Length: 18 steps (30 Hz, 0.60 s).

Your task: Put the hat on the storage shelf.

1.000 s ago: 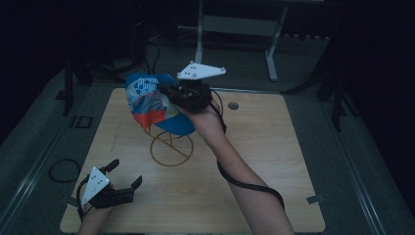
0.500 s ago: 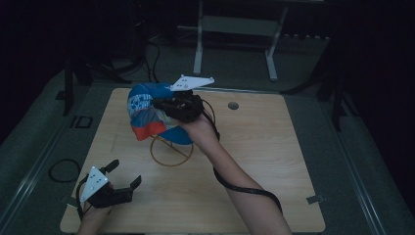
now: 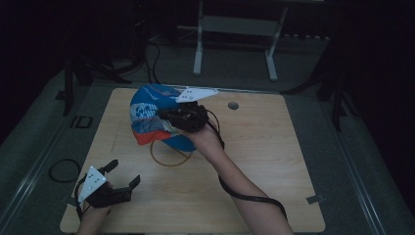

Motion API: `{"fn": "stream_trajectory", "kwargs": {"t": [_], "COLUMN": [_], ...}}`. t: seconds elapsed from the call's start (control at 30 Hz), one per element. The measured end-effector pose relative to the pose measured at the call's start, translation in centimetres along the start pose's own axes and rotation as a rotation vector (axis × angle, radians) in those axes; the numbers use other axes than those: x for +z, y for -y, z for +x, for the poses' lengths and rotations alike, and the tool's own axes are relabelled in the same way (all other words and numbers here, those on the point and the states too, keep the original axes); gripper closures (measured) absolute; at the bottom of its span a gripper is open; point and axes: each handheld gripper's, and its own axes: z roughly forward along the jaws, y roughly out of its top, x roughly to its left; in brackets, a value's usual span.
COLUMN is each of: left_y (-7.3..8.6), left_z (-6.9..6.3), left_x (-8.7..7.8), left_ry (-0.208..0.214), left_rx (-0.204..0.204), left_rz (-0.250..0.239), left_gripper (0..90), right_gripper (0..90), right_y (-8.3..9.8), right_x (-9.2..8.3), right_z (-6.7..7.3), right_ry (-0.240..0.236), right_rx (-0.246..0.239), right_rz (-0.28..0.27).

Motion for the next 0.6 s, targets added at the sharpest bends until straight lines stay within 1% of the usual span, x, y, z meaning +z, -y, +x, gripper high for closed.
{"fn": "stream_trajectory", "kwargs": {"t": [0.07,0.13,0.2,0.33,0.4,0.43,0.5,0.6], "left_y": [0.03,0.06,0.07,0.10,0.11,0.12,0.16,0.22], "left_z": [0.00,-0.04,-0.08,-0.08,-0.01,0.01,0.06,0.08], "left_x": [0.01,0.06,0.11,0.08,0.05,0.04,0.03,0.08], "left_ry": [0.003,0.001,0.005,0.002,0.004,0.001,0.002,0.003], "left_rx": [-0.003,-0.002,-0.002,-0.001,-0.004,-0.004,-0.005,-0.006], "left_rz": [-0.003,-0.002,0.000,-0.002,-0.003,-0.003,-0.002,-0.001], "left_gripper": [4.0,4.1,4.1,4.1,4.1,4.1,4.1,4.1], "right_gripper": [89.9,89.8,89.9,89.7,89.2,88.4,83.5,75.0], "right_y": [0.17,0.28,0.33,0.50,0.66,0.75,0.88,0.93], "right_x": [-0.15,-0.16,-0.02,0.27,0.44,0.49,0.50,0.28], "right_z": [0.07,0.03,0.09,0.55,0.61,0.55,0.37,0.38], "right_ry": [0.003,0.006,0.000,-0.008,-0.002,-0.002,-0.002,0.010], "right_rx": [-0.007,-0.004,0.000,-0.013,-0.021,-0.014,-0.007,-0.008], "right_rz": [-0.001,0.004,0.011,0.018,0.025,0.027,0.021,0.005]}}
